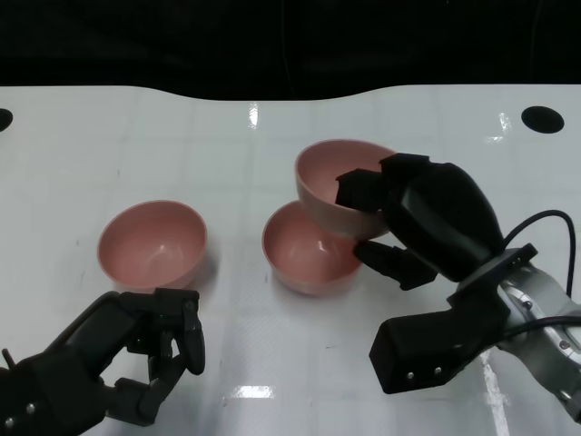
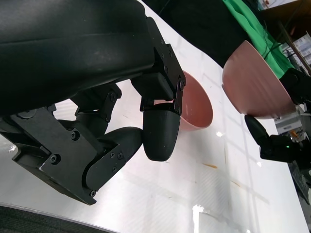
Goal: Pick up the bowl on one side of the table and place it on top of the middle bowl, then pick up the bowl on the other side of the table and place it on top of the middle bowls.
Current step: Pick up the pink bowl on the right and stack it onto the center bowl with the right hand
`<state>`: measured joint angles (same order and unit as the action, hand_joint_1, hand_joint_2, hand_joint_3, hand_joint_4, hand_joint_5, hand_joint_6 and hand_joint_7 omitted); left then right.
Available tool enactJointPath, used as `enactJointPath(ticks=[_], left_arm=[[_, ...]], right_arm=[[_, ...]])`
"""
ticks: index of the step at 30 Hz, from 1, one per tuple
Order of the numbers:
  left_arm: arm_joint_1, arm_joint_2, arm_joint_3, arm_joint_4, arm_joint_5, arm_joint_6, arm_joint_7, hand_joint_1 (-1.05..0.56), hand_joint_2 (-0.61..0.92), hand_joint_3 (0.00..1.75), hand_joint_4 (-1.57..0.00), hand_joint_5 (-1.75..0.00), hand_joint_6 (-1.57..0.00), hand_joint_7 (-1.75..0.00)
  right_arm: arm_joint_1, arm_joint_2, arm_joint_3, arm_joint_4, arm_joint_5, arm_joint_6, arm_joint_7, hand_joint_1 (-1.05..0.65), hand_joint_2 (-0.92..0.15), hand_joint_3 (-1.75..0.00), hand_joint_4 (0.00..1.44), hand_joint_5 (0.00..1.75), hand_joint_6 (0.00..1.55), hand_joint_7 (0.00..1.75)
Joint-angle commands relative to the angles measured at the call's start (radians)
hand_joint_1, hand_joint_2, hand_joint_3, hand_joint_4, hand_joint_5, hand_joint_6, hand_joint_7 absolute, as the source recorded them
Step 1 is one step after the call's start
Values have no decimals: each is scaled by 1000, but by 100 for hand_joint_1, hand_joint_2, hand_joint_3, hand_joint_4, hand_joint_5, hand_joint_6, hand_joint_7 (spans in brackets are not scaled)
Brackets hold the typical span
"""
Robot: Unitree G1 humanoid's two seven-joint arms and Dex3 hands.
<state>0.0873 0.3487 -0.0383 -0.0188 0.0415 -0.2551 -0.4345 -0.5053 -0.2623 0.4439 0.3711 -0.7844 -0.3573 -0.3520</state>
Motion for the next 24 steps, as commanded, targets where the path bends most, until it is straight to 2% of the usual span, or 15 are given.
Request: enactJointPath(ticks=[1,8,10,14,18,24], left_arm=[[7,12,4,-14,10,5,13,-11,42,134,-84,-172,-80,-151],[4,11,1,-9,6,-8,9,-11,42,135,-84,-172,-79,-152],[5,9,1,-7,5,-10,10,-11,41,135,-84,-173,-80,-152],[11,10,-2,-23,11,4,14,-11,39,137,-85,-172,-81,-151],[19,11,-2,-48,13,22,14,-8,39,138,-85,-172,-81,-151],[24,6,-5,-71,15,38,18,-9,39,138,-85,-172,-81,-151]], right_arm=[[-34,17,5,10,-8,0,3,-21,-29,-136,101,175,81,169],[-46,30,16,26,-24,-2,1,-21,-28,-138,101,175,79,175],[-60,43,41,58,-46,-6,-10,-21,-27,-138,101,175,79,175],[-81,61,67,114,-68,-22,-38,-21,-27,-132,103,175,81,170],[-93,76,80,161,-74,-32,-60,-18,-23,-127,104,175,81,174],[-117,93,101,243,-81,-33,-44,-17,-33,-116,99,175,76,174]])
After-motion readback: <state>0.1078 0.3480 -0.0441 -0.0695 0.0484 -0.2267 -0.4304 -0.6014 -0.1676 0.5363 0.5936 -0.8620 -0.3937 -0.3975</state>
